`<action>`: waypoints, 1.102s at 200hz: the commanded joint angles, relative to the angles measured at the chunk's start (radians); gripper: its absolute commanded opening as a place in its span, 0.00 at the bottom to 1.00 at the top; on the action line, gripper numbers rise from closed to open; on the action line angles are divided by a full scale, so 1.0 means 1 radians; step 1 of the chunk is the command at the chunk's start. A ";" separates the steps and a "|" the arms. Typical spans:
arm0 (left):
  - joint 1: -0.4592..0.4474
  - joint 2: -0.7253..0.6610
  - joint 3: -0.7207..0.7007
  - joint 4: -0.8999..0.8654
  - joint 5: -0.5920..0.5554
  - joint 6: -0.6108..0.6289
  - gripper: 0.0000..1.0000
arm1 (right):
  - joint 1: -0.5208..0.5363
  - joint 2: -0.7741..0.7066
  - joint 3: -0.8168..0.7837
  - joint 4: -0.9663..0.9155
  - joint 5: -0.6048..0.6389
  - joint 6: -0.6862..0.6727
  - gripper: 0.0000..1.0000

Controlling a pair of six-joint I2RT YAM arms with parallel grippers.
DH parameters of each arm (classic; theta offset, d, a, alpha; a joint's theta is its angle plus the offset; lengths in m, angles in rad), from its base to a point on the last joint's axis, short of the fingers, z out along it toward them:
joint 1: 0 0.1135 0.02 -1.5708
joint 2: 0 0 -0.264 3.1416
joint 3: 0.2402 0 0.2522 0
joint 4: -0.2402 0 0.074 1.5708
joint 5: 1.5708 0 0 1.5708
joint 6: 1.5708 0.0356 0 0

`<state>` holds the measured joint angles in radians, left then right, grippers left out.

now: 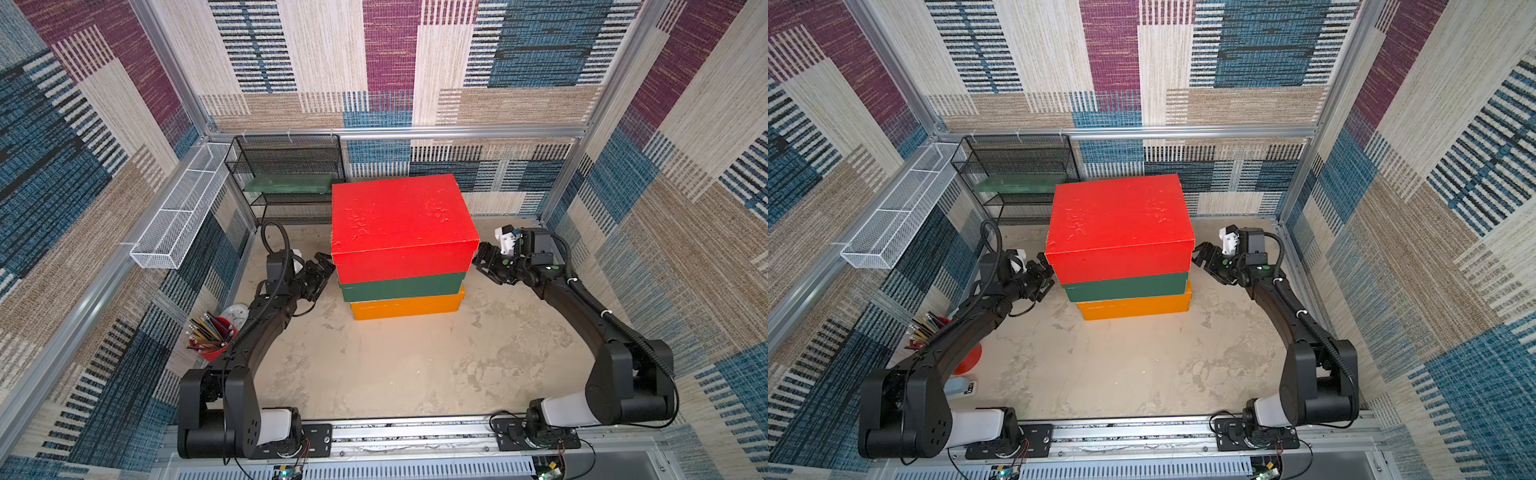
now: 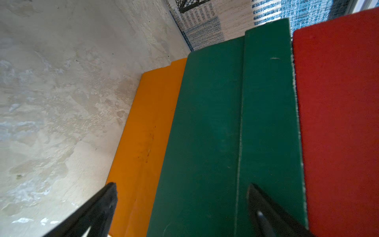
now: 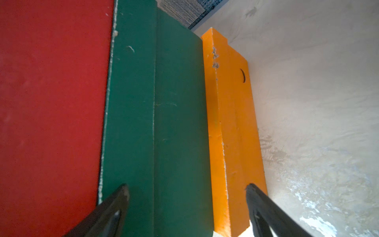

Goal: Stack the shoeboxes
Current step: Adjust the shoebox.

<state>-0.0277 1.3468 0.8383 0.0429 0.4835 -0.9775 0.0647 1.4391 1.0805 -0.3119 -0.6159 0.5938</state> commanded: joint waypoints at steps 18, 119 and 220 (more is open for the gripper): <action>-0.041 0.032 0.034 -0.009 0.039 0.012 1.00 | 0.014 0.010 0.027 0.020 -0.048 -0.005 0.91; -0.082 0.050 0.045 0.000 0.016 0.012 1.00 | 0.010 0.023 0.041 0.019 -0.057 -0.010 0.91; -0.095 0.015 0.022 0.000 0.011 0.005 1.00 | 0.009 -0.018 -0.006 0.033 -0.058 0.001 0.91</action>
<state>-0.1032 1.3724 0.8635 0.0364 0.3771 -0.9974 0.0631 1.4284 1.0729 -0.2893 -0.5381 0.6056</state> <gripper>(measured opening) 0.996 0.910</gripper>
